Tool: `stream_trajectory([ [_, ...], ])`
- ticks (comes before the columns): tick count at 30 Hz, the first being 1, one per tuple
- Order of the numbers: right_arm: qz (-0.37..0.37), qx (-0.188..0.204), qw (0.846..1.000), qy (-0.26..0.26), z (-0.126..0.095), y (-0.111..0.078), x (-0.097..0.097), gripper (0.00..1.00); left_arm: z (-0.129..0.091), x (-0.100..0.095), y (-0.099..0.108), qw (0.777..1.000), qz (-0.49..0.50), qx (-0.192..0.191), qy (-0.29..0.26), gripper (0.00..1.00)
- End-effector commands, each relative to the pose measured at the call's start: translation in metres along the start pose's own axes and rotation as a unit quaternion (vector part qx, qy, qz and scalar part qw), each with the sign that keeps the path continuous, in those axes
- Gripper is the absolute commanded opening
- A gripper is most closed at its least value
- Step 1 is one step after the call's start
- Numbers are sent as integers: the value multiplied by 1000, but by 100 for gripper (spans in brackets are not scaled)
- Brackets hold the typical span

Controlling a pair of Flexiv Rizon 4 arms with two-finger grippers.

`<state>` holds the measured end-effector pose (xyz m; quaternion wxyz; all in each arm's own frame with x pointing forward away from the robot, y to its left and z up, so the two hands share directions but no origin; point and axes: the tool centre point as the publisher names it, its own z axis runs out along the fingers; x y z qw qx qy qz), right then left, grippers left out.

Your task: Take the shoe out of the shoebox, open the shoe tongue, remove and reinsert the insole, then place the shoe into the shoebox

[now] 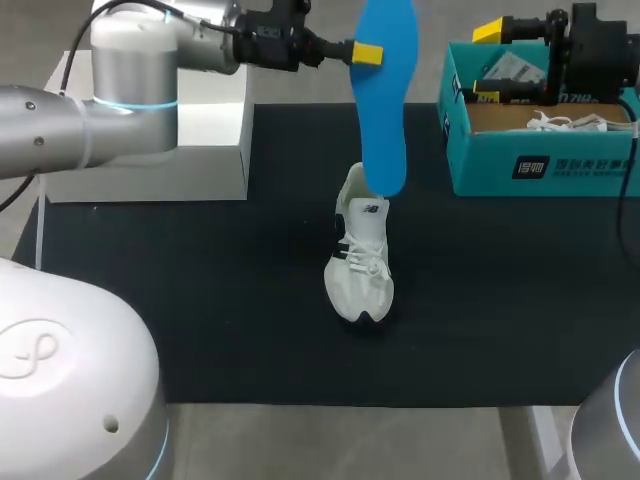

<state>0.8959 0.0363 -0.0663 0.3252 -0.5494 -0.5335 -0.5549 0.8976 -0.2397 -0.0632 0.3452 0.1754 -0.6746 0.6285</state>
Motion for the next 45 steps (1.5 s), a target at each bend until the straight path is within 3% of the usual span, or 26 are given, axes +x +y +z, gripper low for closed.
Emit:
stream_trajectory([
  [1,0,0,1000,0,1,0,0,100,-1,-8,-1,915,-360,46,176,0],
  [15,0,0,1000,0,1,0,0,100,-1,-8,-1,915,-360,46,176,0],
  [17,0,0,1000,0,1,0,0,100,-3,-14,5,893,-413,69,163,0],
  [23,0,0,1000,0,1,0,0,100,-10,-12,10,881,-450,95,106,0],
  [35,0,0,1000,0,1,0,0,100,-21,-7,-2,908,-411,72,37,0],
  [45,0,0,1000,0,1,0,0,100,-22,-11,0,901,-423,82,47,0],
])
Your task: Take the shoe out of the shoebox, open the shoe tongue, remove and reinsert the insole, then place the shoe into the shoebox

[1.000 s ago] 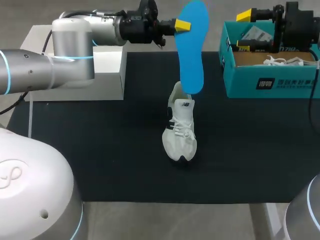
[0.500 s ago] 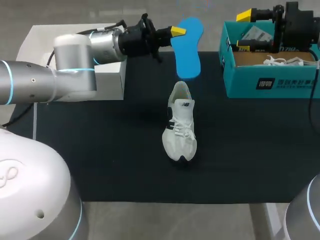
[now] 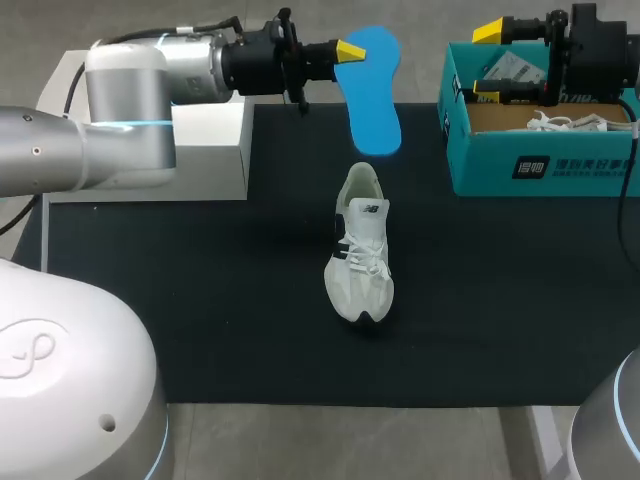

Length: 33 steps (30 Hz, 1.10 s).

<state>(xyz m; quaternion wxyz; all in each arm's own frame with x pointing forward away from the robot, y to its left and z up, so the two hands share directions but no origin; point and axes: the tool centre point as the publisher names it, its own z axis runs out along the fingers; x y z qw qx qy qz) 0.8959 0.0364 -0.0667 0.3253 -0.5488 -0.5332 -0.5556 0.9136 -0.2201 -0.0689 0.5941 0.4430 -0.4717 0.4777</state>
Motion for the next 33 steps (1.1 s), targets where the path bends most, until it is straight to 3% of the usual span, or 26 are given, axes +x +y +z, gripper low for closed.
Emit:
stream_trajectory([
  [1,1,0,1000,-1,1,0,0,100,1,-3,3,1000,1,5,7,0],
  [13,1,0,1000,-1,1,0,0,100,1,-3,3,1000,1,5,7,0],
  [18,1,0,1000,-1,1,0,0,100,13,-15,-9,997,60,-2,-53,0],
  [21,36,11,991,-131,8,8,9,100,18,-20,-16,995,87,-10,-53,0],
  [23,40,16,984,-173,14,11,16,100,21,-23,-19,994,98,-13,-56,0],
  [26,49,16,961,-272,25,15,26,100,25,-26,-24,995,89,-17,-38,0],
  [33,18,6,931,-364,41,16,41,100,22,-44,-36,999,39,-8,-13,0],
])
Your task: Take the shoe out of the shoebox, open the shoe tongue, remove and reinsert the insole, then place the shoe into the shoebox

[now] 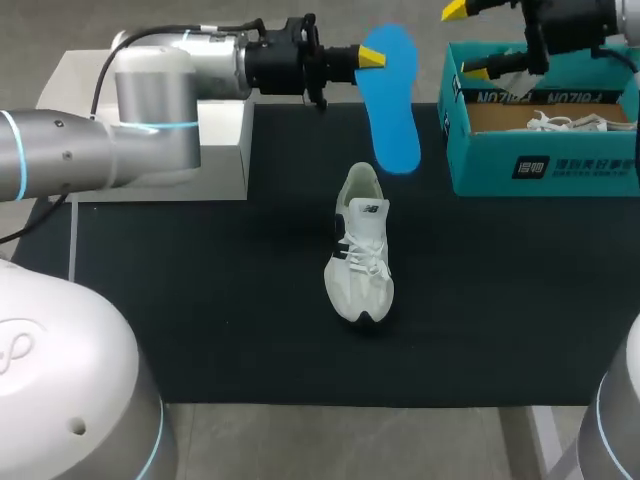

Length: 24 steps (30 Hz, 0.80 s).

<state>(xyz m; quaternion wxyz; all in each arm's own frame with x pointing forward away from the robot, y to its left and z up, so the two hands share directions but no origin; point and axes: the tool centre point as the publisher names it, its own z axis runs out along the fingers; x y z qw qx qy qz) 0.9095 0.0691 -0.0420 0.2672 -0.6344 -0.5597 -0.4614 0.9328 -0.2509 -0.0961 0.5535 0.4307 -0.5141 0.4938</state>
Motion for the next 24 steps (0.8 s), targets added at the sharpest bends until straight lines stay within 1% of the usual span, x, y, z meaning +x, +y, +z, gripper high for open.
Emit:
stream_trajectory([
  [1,-15,-10,971,-239,7,3,18,100,-2,-19,-11,1000,-19,-4,19,0],
  [3,-20,-14,965,-260,7,2,23,100,-4,-25,-15,999,-28,1,16,0],
  [7,-36,-24,946,-321,9,-2,37,100,-7,-31,-20,999,-31,4,11,0],
  [13,-63,-23,912,-406,21,-13,51,100,-8,-35,-30,999,-40,-1,13,0],
  [15,-69,-27,896,-437,24,-18,55,100,-9,-35,-34,999,-42,2,15,0],
  [19,-76,-33,866,-493,28,-27,59,100,-10,-33,-38,998,-53,11,32,0],
  [21,-77,-23,861,-503,30,-30,58,100,-9,-33,-39,998,-56,14,36,0],
  [23,-71,-16,849,-524,33,-32,55,100,-8,-32,-39,996,-69,16,53,0],
  [24,-71,-10,846,-528,35,-33,54,100,-8,-32,-39,996,-69,16,52,0],
])
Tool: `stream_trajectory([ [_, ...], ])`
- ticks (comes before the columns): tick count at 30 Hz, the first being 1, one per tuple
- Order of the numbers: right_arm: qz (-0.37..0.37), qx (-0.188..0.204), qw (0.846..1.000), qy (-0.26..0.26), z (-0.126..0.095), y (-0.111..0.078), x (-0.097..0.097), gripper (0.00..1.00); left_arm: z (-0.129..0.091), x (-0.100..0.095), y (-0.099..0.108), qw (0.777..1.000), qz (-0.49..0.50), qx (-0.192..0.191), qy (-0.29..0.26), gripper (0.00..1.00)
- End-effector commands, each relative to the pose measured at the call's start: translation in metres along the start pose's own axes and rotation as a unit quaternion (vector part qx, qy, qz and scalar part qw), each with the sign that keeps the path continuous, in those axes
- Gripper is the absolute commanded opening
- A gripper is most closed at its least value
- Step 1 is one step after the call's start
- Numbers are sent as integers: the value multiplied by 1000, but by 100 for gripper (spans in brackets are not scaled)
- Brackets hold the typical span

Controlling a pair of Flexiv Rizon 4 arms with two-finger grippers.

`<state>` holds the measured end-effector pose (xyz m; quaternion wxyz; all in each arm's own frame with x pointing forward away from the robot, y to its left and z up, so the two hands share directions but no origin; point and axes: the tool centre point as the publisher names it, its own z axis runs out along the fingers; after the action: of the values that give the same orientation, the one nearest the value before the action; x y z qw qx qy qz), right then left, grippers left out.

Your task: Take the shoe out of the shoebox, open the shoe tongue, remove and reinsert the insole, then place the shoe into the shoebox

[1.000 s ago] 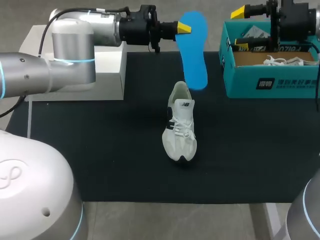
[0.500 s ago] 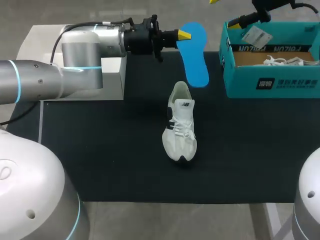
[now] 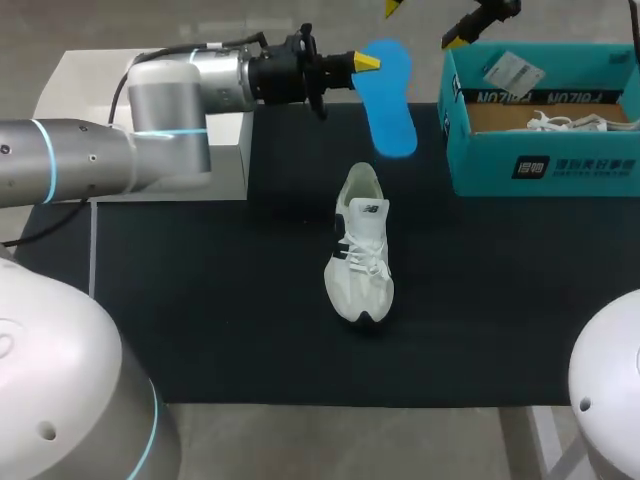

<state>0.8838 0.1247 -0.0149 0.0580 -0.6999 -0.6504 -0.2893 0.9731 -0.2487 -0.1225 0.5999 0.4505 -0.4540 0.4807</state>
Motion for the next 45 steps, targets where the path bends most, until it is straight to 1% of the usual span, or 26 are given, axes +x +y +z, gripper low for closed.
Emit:
stream_trajectory([
  [1,-13,22,960,-277,6,0,6,100,3,-5,0,1000,-10,5,4,0],
  [3,-21,29,954,-297,8,-2,8,100,7,-3,3,1000,-7,2,3,0],
  [6,-31,38,944,-326,12,-4,10,100,10,-2,5,1000,-3,3,-15,0],
  [11,-40,48,942,-331,19,-7,11,100,13,-3,5,1000,-2,11,-27,0],
  [15,-33,53,947,-316,23,-8,8,100,12,-2,9,999,-2,16,-29,0],
  [16,-29,56,953,-297,24,-8,7,100,11,-2,11,999,-2,15,-31,0],
  [18,-26,59,954,-293,27,-6,4,100,10,-3,13,999,-3,16,-35,0],
  [20,-22,63,959,-276,30,-4,2,100,8,-5,15,999,-6,18,-38,0],
  [25,-25,70,966,-249,34,1,-2,100,6,-8,19,999,-11,22,-38,0],
  [34,-34,81,963,-254,38,3,-2,100,7,-9,18,999,-13,24,-36,0],
  [36,-32,86,964,-248,39,3,-3,100,8,-9,17,999,-18,20,-33,0],
  [45,-30,83,966,-241,39,2,-3,100,8,-9,17,999,-21,17,-33,0],
])
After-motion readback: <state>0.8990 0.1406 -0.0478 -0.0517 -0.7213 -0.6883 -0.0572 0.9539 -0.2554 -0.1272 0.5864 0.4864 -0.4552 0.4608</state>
